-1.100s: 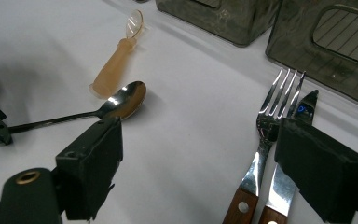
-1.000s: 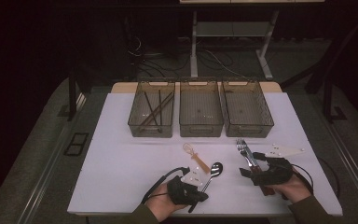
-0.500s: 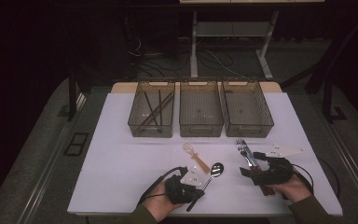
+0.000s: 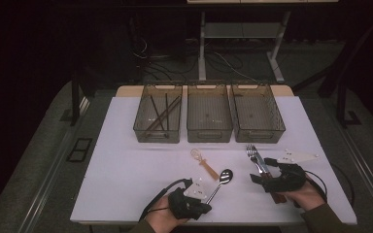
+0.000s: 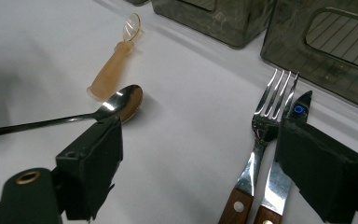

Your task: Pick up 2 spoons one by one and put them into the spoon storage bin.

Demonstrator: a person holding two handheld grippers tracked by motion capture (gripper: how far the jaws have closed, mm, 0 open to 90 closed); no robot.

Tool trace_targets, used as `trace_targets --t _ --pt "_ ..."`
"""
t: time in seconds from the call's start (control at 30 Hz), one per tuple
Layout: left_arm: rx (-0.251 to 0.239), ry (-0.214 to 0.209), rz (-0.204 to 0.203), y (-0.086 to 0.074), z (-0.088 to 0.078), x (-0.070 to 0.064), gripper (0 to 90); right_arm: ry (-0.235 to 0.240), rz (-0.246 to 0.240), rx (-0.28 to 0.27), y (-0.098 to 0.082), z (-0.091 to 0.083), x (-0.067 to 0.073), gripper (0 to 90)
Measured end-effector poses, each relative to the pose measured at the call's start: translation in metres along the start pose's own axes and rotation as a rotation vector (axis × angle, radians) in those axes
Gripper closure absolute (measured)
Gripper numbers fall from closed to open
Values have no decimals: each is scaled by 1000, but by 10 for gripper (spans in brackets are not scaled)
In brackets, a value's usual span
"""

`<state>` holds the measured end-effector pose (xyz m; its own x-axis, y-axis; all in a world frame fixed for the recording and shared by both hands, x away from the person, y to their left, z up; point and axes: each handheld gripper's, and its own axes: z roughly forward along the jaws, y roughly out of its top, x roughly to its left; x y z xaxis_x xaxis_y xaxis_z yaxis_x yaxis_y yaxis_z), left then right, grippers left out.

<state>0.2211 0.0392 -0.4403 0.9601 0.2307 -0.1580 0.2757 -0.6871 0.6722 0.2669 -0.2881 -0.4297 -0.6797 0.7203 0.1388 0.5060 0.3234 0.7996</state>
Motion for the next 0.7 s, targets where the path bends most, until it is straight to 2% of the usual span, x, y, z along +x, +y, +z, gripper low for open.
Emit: trace_targets --t 0.1,0.13,0.27,0.3,0.37,0.4,0.57,0.67,0.7 --pt "24 14 4 -4 1 -6 893 0 2 0 0 0 0 153" --pt "19 20 -11 -4 1 -7 893 0 2 -2 0 0 0 153" --pt "33 68 -2 -5 -1 -13 893 -1 5 1 0 0 0 153" --pt "63 72 32 -5 -3 -12 894 -1 3 0 0 0 -1 153" --pt "42 86 7 -5 -1 -15 894 -2 1 1 0 0 0 153" --pt "67 86 30 -5 -3 -13 894 -3 1 0 0 0 0 153" --pt "70 108 14 -5 -4 -12 895 -1 2 0 0 0 0 153" --pt "70 126 15 -5 -5 -11 895 0 0 2 0 1 0 153" --pt "84 134 27 -5 -7 -10 895 0 0 3 0 1 0 153"
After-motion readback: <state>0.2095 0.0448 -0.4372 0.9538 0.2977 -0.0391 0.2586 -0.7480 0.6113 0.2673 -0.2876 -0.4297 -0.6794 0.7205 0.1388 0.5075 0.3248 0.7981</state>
